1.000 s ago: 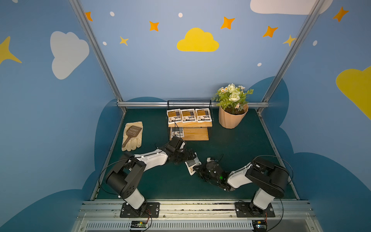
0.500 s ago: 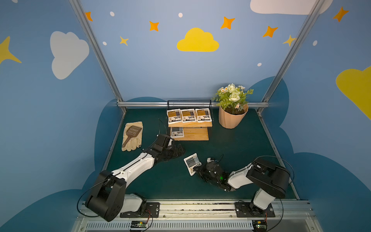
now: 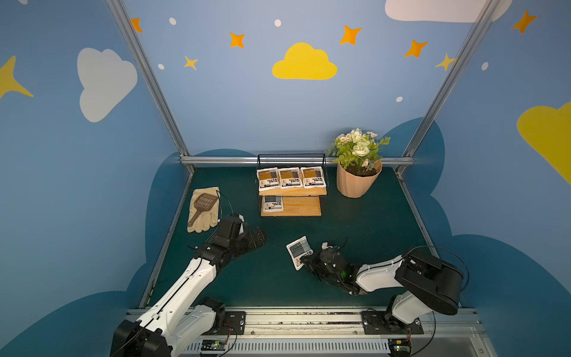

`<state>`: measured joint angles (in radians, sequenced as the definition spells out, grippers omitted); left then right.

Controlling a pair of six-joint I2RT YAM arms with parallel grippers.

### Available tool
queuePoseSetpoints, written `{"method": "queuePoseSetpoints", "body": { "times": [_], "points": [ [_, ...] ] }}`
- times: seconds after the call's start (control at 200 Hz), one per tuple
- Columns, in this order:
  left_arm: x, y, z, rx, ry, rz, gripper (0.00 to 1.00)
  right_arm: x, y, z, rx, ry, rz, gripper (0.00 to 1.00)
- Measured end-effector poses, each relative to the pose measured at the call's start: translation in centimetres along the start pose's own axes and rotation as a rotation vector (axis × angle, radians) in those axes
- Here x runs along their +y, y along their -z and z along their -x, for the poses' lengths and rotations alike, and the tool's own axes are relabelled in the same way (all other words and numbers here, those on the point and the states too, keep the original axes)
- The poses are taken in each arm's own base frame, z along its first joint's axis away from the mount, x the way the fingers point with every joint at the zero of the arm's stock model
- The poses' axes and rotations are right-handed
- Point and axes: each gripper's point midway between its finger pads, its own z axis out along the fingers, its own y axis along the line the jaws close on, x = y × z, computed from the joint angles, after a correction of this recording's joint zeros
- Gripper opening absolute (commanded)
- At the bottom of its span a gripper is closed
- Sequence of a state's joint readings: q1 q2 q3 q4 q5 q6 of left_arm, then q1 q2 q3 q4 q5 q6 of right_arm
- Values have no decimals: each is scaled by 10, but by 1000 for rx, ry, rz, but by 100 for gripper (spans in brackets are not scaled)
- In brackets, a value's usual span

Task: Place the bagged coffee beans on the shelf by color
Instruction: Pick up the bagged coffee beans at the center of the board, then place the bagged coffee beans on the shelf.

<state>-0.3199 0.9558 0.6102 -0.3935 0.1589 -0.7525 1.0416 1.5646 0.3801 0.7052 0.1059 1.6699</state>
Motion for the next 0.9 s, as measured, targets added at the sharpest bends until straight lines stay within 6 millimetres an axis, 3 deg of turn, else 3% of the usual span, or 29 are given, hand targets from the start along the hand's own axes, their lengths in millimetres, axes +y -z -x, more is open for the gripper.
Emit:
{"method": "queuePoseSetpoints", "body": {
  "times": [0.385, 0.586, 0.901],
  "points": [
    [11, -5, -21, 75, 35, 0, 100, 25, 11, 27, -97, -37, 55, 0],
    [4, -13, -29, 135, 47, -47, 100, 38, 11, 44, -142, -53, 73, 0],
    [-5, -27, -40, 225, 60, -102, 100, 74, -1, 75, -194, -69, 129, 0]
  ]
}}
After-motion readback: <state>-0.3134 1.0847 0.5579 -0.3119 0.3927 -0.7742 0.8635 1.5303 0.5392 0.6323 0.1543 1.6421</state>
